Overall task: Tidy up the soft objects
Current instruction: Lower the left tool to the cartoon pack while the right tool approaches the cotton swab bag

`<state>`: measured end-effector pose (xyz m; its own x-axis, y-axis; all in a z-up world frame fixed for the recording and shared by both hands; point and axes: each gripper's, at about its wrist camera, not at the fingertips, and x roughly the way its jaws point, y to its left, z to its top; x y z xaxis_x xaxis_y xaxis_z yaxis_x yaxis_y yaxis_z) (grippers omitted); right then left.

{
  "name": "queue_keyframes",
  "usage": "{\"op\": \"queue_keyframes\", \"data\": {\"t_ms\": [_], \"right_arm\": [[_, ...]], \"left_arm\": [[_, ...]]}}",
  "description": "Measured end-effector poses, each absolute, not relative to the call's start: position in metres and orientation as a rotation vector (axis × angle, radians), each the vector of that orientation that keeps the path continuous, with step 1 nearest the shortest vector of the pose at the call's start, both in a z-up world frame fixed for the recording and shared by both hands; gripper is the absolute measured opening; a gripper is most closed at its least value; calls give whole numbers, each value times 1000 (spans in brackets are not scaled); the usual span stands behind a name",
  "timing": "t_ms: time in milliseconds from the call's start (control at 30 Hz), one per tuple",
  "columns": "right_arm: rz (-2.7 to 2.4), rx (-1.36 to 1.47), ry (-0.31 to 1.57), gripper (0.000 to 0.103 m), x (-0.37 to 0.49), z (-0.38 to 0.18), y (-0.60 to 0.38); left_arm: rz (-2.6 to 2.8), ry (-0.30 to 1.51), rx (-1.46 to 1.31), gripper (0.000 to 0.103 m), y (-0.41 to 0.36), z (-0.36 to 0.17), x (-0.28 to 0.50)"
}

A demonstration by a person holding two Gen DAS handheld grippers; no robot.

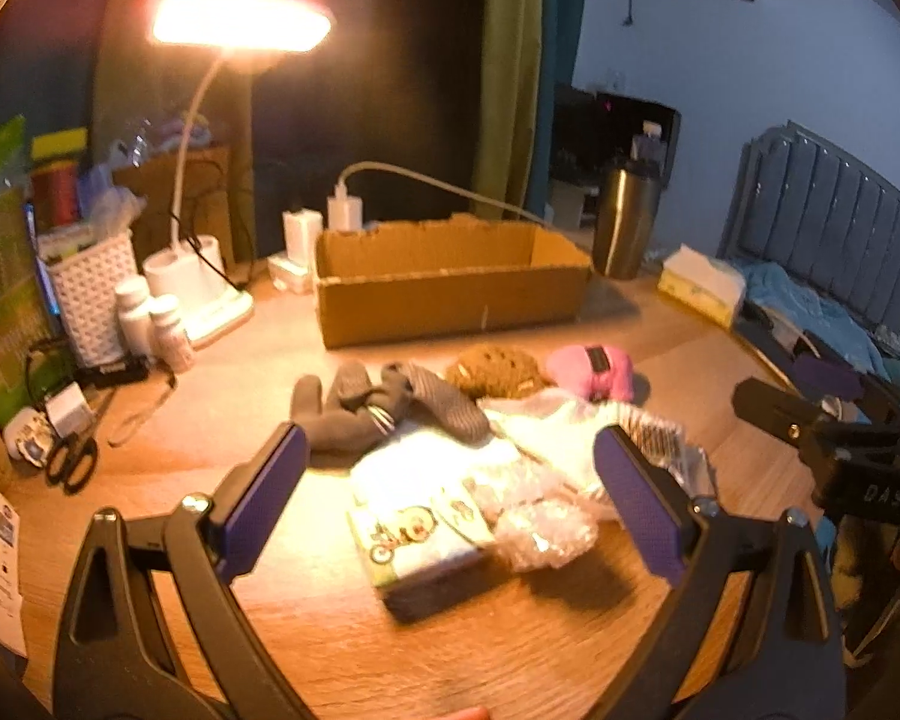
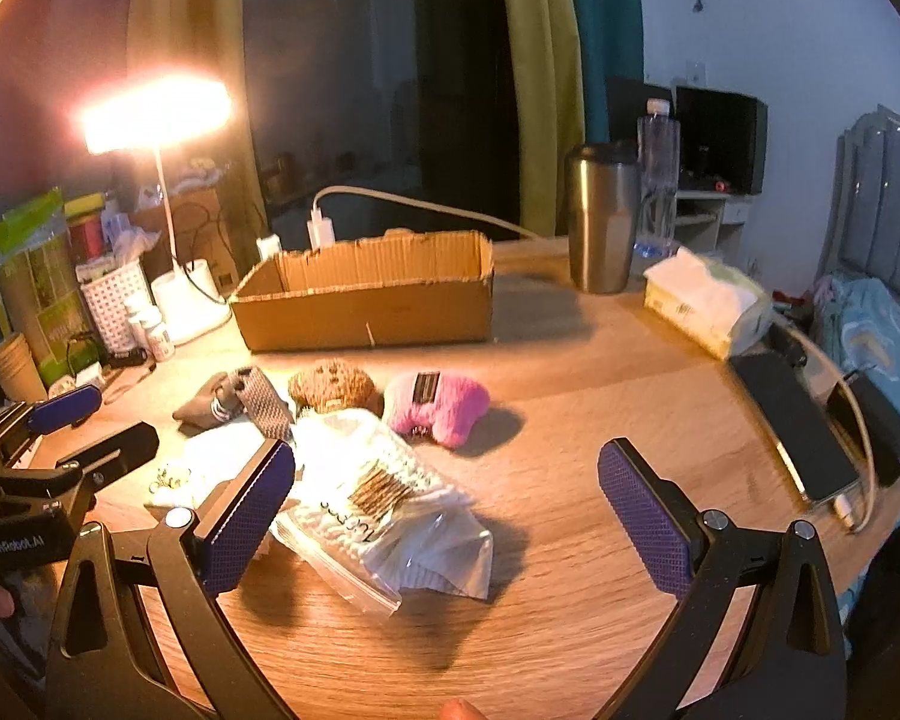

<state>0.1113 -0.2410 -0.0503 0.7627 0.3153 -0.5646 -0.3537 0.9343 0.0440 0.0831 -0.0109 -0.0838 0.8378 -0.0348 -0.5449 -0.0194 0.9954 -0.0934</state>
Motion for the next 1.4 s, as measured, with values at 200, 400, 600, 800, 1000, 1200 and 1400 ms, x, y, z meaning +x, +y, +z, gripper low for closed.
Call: {"op": "queue_keyframes", "data": {"t_ms": [200, 400, 600, 800, 1000, 1200, 1400], "right_arm": [[376, -70, 659, 103, 124, -66, -235], [385, -70, 708, 103, 138, -80, -227], [393, -77, 758, 103, 148, -93, -217], [397, -87, 801, 103, 155, -101, -213], [412, -114, 801, 95, 155, -103, -206], [428, -189, 785, 76, 151, -101, -193], [415, -193, 755, 51, 147, -93, -195]], "left_arm": [[-21, 671, -83, 96, -17, -106, 100], [21, 718, -87, 96, 2, -118, 107], [15, 806, -73, 96, 11, -137, 112], [5, 843, -23, 96, -2, -144, 122], [12, 877, -28, 96, -1, -149, 127], [-13, 882, -40, 77, 0, -149, 122], [-25, 854, -49, 77, 0, -144, 117]]}}
